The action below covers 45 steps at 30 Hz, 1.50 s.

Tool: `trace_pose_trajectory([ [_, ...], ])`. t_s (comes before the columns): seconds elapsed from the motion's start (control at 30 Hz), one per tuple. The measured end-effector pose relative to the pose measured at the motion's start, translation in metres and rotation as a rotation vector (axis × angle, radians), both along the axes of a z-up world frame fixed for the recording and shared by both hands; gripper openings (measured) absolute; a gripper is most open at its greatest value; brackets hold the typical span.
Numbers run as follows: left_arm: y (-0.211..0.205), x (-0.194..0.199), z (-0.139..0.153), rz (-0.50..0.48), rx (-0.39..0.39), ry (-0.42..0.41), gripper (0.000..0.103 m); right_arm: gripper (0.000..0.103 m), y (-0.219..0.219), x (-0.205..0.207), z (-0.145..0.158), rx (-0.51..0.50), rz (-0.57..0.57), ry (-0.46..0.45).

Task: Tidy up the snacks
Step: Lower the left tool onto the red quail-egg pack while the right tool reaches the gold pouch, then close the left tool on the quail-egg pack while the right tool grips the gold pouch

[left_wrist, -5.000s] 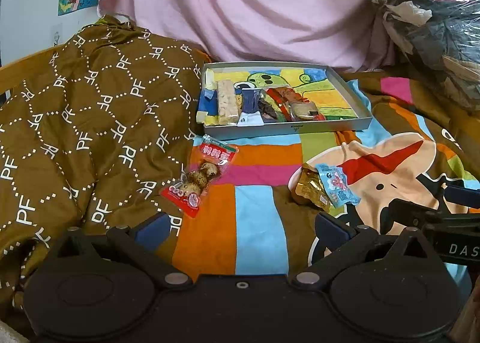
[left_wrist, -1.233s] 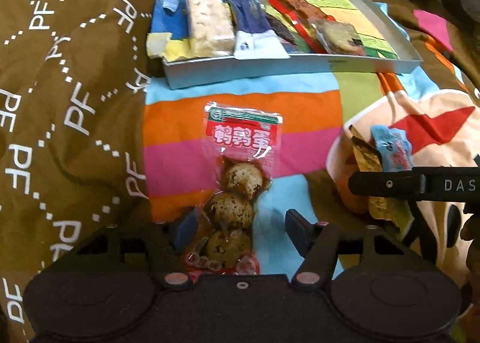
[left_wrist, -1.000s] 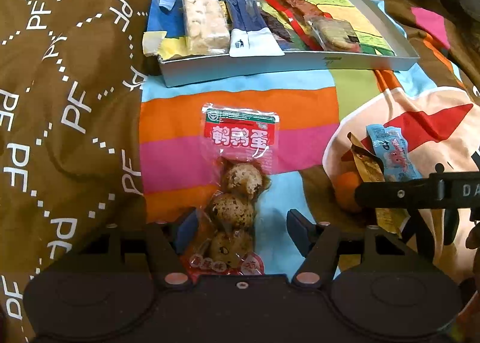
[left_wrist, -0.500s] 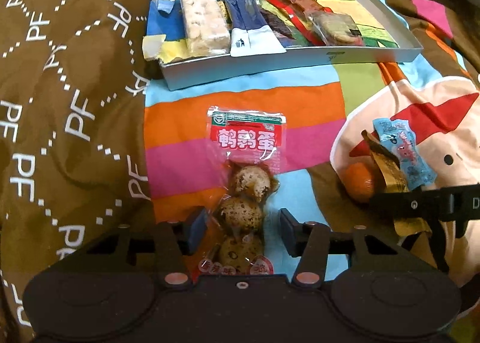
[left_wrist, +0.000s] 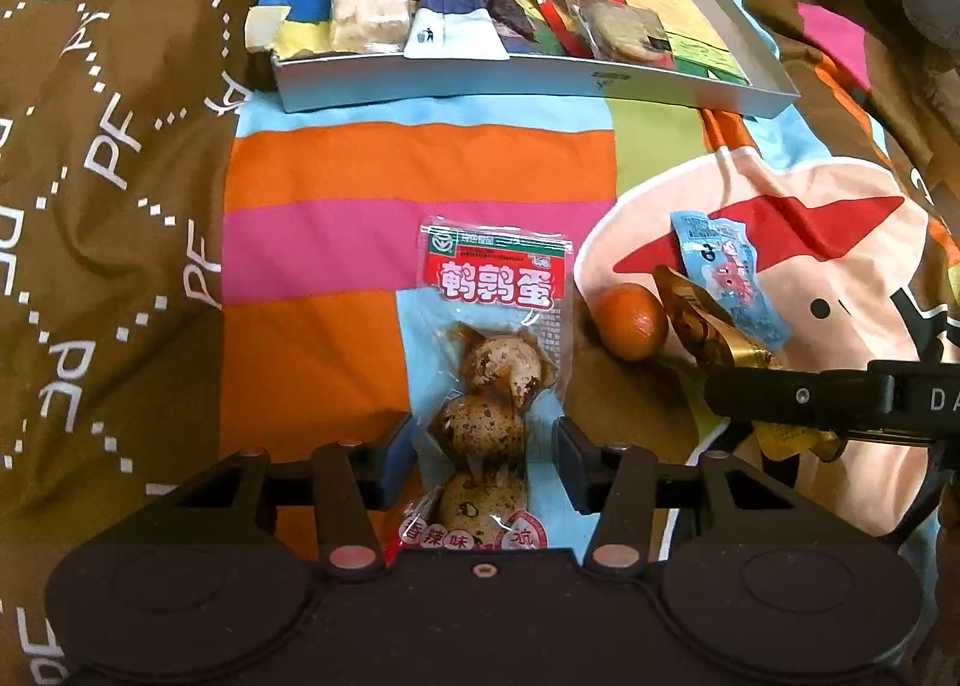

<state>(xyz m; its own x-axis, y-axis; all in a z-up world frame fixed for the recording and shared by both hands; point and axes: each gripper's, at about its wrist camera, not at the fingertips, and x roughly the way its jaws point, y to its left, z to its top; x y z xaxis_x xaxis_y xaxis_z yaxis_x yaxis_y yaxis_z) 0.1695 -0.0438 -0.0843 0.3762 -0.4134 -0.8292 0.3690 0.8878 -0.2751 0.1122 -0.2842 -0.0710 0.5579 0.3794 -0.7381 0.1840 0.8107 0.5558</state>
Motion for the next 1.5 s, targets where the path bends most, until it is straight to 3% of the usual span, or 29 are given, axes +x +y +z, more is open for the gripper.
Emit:
trace_pose_trajectory([
  [0.37,-0.006,0.000,-0.002,-0.038,0.045,-0.046,0.054,0.039,0.000,-0.006,0.001,-0.004,-0.003,-0.010],
  [0.57,-0.007,0.000,-0.001,-0.038,0.050,-0.050,0.050,0.039,0.003,-0.008,0.004,-0.005,0.005,-0.020],
  [1.0,0.011,-0.010,0.005,0.072,-0.121,0.063,0.046,0.039,0.001,-0.010,0.011,0.000,0.009,-0.060],
  [1.5,0.020,-0.022,0.037,0.133,-0.237,-0.114,0.046,0.039,0.005,-0.013,0.038,-0.074,0.014,-0.230],
])
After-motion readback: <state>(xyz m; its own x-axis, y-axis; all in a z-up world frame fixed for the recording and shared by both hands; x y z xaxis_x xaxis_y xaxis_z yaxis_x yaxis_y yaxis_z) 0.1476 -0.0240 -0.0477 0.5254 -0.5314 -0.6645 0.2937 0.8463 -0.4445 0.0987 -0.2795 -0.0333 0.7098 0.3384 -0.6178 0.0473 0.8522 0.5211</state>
